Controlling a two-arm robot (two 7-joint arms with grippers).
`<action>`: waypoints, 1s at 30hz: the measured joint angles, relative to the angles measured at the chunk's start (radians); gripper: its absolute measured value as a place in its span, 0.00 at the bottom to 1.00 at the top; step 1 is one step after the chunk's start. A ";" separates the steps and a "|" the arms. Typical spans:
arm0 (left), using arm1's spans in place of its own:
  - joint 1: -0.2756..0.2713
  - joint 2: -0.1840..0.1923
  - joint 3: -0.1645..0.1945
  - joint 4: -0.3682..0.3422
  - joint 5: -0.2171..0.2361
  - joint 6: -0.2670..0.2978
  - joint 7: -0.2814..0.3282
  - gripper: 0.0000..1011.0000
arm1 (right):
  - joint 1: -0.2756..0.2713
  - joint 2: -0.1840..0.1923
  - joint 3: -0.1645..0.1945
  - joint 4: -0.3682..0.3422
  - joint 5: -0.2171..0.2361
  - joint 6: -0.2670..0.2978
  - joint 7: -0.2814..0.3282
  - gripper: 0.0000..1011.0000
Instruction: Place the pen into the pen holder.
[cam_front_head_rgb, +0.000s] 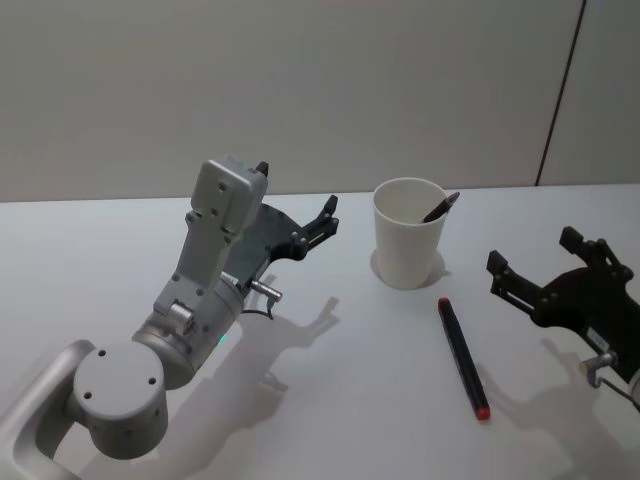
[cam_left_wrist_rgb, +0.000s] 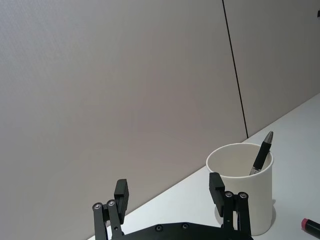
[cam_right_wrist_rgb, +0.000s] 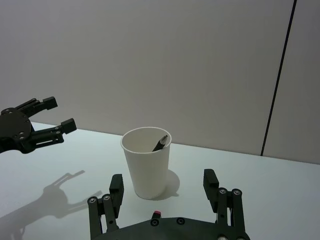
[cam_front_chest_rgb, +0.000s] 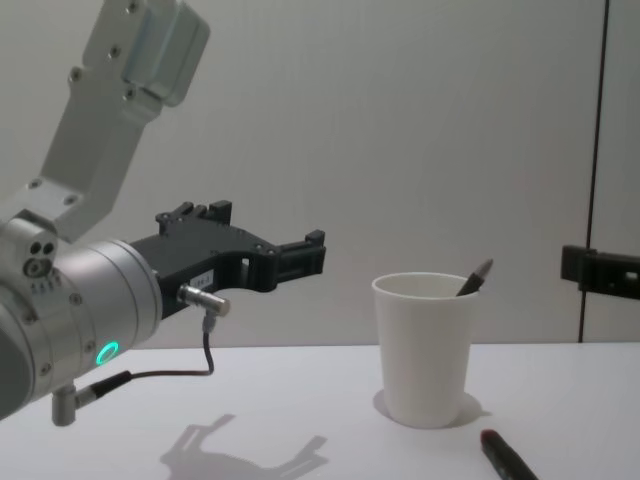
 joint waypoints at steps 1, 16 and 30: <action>0.000 0.000 0.000 0.000 0.000 0.000 0.000 0.99 | -0.002 0.000 0.000 -0.009 0.001 0.015 -0.006 0.99; 0.000 0.000 0.000 0.000 0.000 0.000 0.000 0.99 | 0.006 -0.026 0.006 -0.067 0.020 0.201 -0.087 0.99; 0.000 0.000 0.000 0.000 0.000 0.000 0.000 0.99 | 0.059 -0.076 -0.014 -0.061 -0.001 0.396 -0.125 0.99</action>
